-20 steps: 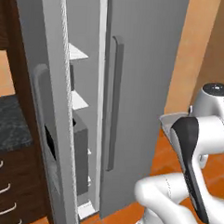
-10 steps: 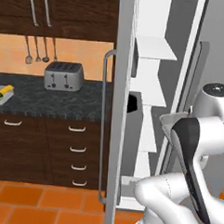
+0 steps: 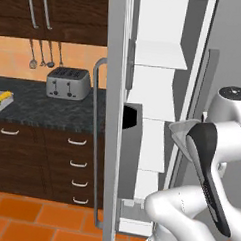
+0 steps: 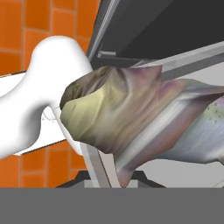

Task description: Take the meat container that has the fish and place it on the second highest rack of the freezer. Then take the vegetable container that has the corn and lime and place it on the highest rack of the freezer.

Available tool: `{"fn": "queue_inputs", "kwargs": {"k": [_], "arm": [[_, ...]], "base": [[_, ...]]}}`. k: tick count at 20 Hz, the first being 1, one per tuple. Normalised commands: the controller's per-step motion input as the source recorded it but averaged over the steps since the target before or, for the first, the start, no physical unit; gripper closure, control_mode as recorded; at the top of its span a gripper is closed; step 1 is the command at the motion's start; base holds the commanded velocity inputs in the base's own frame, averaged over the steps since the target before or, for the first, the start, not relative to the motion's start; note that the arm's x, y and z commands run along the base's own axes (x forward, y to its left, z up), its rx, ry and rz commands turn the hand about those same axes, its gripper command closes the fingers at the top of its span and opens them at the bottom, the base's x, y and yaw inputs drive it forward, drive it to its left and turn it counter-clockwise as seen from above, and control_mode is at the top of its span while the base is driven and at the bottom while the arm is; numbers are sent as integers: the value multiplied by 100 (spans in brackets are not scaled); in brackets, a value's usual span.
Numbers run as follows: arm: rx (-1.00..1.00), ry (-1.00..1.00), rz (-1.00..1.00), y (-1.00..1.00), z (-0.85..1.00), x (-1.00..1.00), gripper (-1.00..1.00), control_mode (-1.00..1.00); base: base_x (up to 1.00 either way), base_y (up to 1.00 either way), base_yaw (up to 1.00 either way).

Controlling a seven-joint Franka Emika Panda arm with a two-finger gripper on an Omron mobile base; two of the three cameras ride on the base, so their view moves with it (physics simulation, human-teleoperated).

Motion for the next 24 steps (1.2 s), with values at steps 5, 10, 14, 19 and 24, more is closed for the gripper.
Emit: {"fn": "queue_inputs", "kwargs": {"k": [5,10,14,19,24], "arm": [[0,0,0,0,0,0,100,100],[0,0,0,0,0,0,100,100],[0,0,0,0,0,0,100,100],[0,0,0,0,0,0,100,100],[0,0,0,0,0,0,100,100]], "base": [[63,4,0],[66,2,0],[61,16,0],[69,23,0],[38,7,0]]}}
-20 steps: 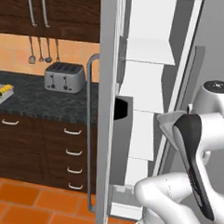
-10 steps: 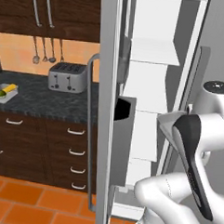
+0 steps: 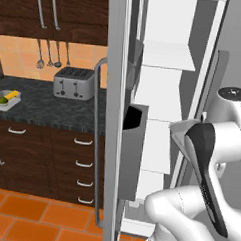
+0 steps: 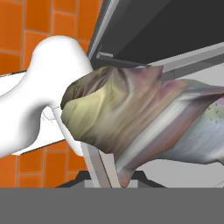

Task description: Take the meat container that has the fish and place it on the second highest rack of the freezer. Then take the vegetable container that has the corn and lime and place it on the highest rack of the freezer.

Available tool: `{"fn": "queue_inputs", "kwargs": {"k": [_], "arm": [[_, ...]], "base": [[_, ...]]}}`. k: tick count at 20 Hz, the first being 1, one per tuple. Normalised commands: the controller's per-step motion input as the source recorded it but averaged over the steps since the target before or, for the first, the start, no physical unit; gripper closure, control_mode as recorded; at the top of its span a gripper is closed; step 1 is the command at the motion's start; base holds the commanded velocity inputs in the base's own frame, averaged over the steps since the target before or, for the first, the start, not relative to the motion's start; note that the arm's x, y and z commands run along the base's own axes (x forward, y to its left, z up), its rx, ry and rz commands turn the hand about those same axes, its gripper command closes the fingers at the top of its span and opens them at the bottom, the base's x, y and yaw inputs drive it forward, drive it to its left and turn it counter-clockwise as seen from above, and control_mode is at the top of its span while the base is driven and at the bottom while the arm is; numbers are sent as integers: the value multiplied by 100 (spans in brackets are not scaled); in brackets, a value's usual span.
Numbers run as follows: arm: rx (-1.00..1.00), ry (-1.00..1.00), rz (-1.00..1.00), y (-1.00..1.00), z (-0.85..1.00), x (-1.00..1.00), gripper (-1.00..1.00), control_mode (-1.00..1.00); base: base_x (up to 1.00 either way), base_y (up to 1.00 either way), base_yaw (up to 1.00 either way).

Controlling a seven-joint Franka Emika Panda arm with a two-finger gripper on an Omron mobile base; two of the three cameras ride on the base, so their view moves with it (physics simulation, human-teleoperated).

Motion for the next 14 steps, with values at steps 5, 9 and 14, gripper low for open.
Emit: {"fn": "queue_inputs", "kwargs": {"k": [5,9,14], "arm": [[4,-1,0,0,0,35,100,-100],[17,-1,-2,0,3,100,100,-100],[5,-23,-11,0,0,73,100,-100]], "base": [[0,0,0],[0,0,0],[0,0,0]]}}
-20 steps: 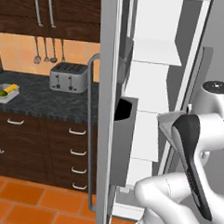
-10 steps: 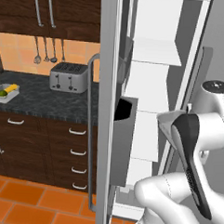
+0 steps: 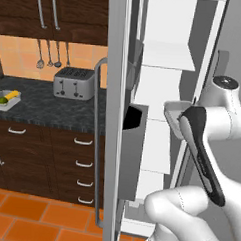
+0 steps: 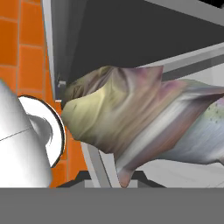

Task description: Take the meat container that has the fish and place it on the second highest rack of the freezer. Then take the vegetable container that has the corn and lime and place it on the highest rack of the freezer.

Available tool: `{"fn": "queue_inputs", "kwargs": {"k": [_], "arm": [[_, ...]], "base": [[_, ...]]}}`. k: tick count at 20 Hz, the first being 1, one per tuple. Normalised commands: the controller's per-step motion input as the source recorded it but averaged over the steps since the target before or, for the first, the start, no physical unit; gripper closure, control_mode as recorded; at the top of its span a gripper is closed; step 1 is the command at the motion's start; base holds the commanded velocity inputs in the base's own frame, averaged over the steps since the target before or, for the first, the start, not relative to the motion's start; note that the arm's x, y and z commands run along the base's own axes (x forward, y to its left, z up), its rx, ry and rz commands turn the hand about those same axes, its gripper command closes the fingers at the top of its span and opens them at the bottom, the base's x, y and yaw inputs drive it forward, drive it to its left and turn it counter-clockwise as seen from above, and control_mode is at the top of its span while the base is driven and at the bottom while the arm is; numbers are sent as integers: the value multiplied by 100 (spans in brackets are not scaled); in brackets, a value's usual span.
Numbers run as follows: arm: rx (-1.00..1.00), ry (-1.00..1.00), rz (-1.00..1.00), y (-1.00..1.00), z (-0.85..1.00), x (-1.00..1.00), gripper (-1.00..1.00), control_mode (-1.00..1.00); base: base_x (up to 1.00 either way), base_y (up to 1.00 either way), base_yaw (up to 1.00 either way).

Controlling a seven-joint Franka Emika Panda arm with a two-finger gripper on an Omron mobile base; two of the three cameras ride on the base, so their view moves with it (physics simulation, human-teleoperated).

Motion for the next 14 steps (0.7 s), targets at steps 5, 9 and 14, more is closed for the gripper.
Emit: {"fn": "queue_inputs", "kwargs": {"k": [5,9,14], "arm": [[0,-11,-13,0,-4,97,100,-100],[0,-6,-6,-9,-8,74,100,-100],[0,-2,0,-17,-4,50,100,-100]], "base": [[0,0,0],[0,0,0],[0,0,0]]}}
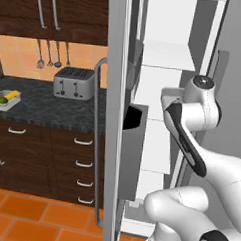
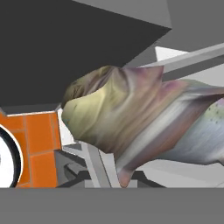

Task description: Take the meat container that has the fish and place it on the second highest rack of the freezer. Then take the vegetable container that has the corn and lime and place it on the highest rack of the freezer.

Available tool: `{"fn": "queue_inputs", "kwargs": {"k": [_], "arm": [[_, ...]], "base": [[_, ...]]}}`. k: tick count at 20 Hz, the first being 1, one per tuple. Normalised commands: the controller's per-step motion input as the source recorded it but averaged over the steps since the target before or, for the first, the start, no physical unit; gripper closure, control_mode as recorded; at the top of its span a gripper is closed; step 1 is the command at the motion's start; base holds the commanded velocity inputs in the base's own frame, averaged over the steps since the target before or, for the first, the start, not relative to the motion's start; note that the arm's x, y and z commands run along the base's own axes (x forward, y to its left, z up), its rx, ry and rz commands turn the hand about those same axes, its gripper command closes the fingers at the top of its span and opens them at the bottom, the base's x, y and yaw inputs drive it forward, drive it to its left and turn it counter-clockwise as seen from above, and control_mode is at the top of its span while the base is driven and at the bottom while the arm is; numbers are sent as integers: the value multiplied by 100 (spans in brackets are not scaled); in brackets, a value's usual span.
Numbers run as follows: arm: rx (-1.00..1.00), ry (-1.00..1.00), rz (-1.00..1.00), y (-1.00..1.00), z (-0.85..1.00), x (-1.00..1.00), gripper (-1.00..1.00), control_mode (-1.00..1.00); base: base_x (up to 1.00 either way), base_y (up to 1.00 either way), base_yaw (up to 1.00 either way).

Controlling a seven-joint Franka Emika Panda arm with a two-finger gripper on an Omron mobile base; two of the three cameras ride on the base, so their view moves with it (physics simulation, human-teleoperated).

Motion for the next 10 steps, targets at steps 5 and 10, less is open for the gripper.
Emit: {"fn": "queue_inputs", "kwargs": {"k": [5,10], "arm": [[0,0,0,-19,-33,41,100,-100],[0,-1,-1,-23,-16,53,100,-100]], "base": [[0,0,0],[0,0,0]]}}
